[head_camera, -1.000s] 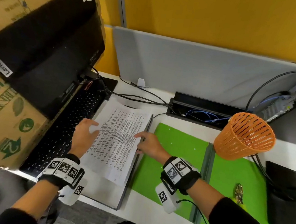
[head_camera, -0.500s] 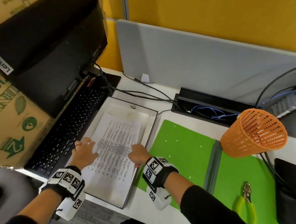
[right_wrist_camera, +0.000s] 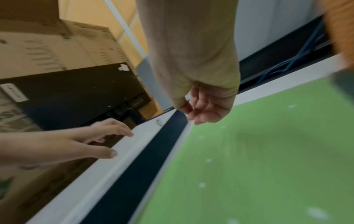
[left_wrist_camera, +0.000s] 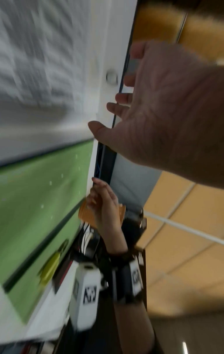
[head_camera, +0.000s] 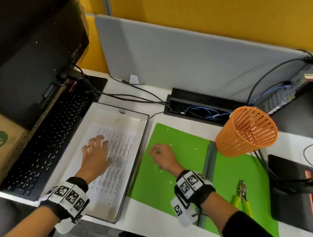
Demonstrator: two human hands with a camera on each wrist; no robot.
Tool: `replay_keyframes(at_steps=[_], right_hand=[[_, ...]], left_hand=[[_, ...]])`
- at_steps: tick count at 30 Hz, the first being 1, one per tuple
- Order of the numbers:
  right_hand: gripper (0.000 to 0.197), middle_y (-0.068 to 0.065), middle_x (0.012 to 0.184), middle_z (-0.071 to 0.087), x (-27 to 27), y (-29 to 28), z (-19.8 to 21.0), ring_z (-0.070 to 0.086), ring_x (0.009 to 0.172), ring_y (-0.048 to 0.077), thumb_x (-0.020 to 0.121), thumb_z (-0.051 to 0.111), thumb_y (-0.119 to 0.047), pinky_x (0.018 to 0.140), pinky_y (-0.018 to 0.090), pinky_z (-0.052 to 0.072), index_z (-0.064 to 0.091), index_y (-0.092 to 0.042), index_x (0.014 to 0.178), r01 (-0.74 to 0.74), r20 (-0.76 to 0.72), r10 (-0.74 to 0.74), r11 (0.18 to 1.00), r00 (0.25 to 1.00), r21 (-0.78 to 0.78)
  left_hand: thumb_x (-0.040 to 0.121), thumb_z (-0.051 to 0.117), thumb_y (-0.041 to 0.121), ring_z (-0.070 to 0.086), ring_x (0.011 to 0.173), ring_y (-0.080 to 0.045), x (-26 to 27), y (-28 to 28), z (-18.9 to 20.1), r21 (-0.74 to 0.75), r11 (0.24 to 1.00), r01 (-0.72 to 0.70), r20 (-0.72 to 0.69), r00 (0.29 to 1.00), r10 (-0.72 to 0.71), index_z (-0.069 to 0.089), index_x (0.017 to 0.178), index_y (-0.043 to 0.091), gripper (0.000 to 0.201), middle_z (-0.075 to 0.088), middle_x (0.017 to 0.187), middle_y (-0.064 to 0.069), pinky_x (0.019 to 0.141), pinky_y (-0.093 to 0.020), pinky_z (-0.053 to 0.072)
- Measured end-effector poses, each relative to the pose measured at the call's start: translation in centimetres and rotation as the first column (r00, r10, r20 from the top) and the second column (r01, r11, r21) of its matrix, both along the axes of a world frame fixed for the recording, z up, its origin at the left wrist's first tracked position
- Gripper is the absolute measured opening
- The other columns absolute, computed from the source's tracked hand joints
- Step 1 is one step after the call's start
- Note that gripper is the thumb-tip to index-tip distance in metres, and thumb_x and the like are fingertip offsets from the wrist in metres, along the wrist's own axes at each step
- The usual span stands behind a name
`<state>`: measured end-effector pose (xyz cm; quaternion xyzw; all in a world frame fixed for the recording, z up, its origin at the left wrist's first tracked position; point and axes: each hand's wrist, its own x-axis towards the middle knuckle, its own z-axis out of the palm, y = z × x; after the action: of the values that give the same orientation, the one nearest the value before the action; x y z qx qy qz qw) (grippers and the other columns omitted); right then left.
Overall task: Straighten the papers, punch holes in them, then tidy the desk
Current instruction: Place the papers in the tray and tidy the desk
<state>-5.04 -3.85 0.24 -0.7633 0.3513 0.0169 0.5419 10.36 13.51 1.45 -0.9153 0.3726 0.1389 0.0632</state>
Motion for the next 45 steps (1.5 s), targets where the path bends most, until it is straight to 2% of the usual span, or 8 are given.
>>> replay_keyframes(at_steps=[3, 5, 9, 15, 21, 35, 42, 45], right_hand=[[0.008, 0.007, 0.066, 0.063, -4.4, -4.4, -1.1, 0.053, 0.048, 0.000, 0.084, 0.059, -0.003, 0.048, 0.015, 0.038, 0.066, -0.001, 0.084, 0.178, -0.014, -0.185, 0.961, 0.983, -0.213], [0.011, 0.017, 0.084, 0.069, -7.1, -6.9, -2.3, 0.063, 0.074, 0.023, 0.080, 0.060, 0.004, 0.067, 0.024, 0.044, 0.067, 0.003, 0.088, 0.294, -0.038, -0.321, 0.905, 0.946, -0.307], [0.024, 0.024, 0.101, 0.062, -10.5, -9.7, -4.6, 0.060, 0.095, 0.036, 0.074, 0.061, 0.012, 0.085, 0.037, 0.046, 0.065, 0.005, 0.097, 0.330, -0.056, -0.378, 0.864, 0.924, -0.379], [0.027, 0.021, 0.101, 0.063, -10.7, -11.2, -6.7, 0.059, 0.096, 0.033, 0.072, 0.067, 0.008, 0.090, 0.041, 0.048, 0.067, 0.003, 0.098, 0.260, -0.013, -0.299, 0.851, 0.954, -0.455], [0.015, 0.016, 0.096, 0.063, -9.9, -11.7, -7.5, 0.059, 0.087, 0.027, 0.076, 0.069, 0.004, 0.081, 0.034, 0.051, 0.070, 0.000, 0.090, 0.281, 0.052, -0.291, 0.839, 0.955, -0.466], [0.005, 0.018, 0.081, 0.067, -9.3, -12.3, -7.6, 0.062, 0.073, 0.026, 0.075, 0.066, 0.008, 0.067, 0.023, 0.042, 0.070, 0.005, 0.076, 0.162, 0.052, -0.161, 0.807, 0.986, -0.567], [0.025, 0.013, 0.068, 0.060, -8.9, -12.4, -8.3, 0.058, 0.065, 0.028, 0.062, 0.058, 0.024, 0.053, 0.034, 0.046, 0.060, -0.001, 0.063, 0.000, -0.086, -0.075, 0.756, 0.993, -0.655], [0.027, 0.017, 0.074, 0.060, -8.7, -12.0, -7.9, 0.058, 0.073, 0.031, 0.059, 0.052, 0.025, 0.059, 0.035, 0.041, 0.058, 0.000, 0.065, -0.047, -0.154, -0.077, 0.738, 0.985, -0.673]], left_hand=[[0.082, 0.067, 0.034, 0.033, 0.133, -0.025, -4.0, -3.8, 0.4, -0.106, 0.972, 0.209, 0.021, 0.978, -0.208, 0.048, 0.132, 0.015, 0.057, 0.036, 0.142, -0.003, 0.107, -0.044, 0.028], [0.068, 0.080, 0.037, 0.044, 0.125, -0.025, -6.7, -6.0, 0.5, -0.107, 0.933, 0.344, 0.069, 0.938, -0.338, 0.058, 0.122, 0.014, 0.062, 0.050, 0.131, -0.004, 0.102, -0.045, 0.036], [0.083, 0.062, 0.048, 0.010, 0.146, -0.027, -10.6, -8.4, -1.5, 0.228, 0.847, 0.480, -0.080, 0.876, -0.475, 0.021, 0.149, 0.004, 0.089, 0.017, 0.156, -0.009, 0.118, -0.051, 0.005], [0.073, 0.069, 0.058, -0.003, 0.146, -0.035, -11.7, -8.8, -3.8, 0.418, 0.778, 0.469, -0.068, 0.870, -0.488, -0.005, 0.149, -0.004, 0.123, -0.008, 0.157, -0.022, 0.117, -0.052, -0.002], [0.069, 0.073, 0.053, -0.003, 0.146, -0.037, -11.8, -8.4, -5.1, 0.394, 0.791, 0.467, -0.085, 0.876, -0.475, -0.016, 0.146, -0.007, 0.132, -0.024, 0.152, -0.024, 0.117, -0.051, 0.002], [0.065, 0.075, 0.056, 0.001, 0.145, -0.039, -11.8, -8.5, -5.2, 0.379, 0.794, 0.476, -0.068, 0.869, -0.489, -0.013, 0.146, -0.009, 0.136, -0.017, 0.154, -0.027, 0.117, -0.051, 0.008], [0.064, 0.077, 0.050, -0.001, 0.145, -0.042, -12.0, -9.2, -4.9, 0.400, 0.785, 0.473, -0.084, 0.872, -0.482, -0.016, 0.144, -0.011, 0.137, -0.019, 0.152, -0.029, 0.118, -0.050, 0.009], [0.065, 0.078, 0.048, -0.002, 0.144, -0.042, -12.0, -9.4, -4.9, 0.399, 0.786, 0.473, -0.101, 0.874, -0.475, -0.017, 0.144, -0.011, 0.137, -0.020, 0.152, -0.030, 0.118, -0.050, 0.009]])
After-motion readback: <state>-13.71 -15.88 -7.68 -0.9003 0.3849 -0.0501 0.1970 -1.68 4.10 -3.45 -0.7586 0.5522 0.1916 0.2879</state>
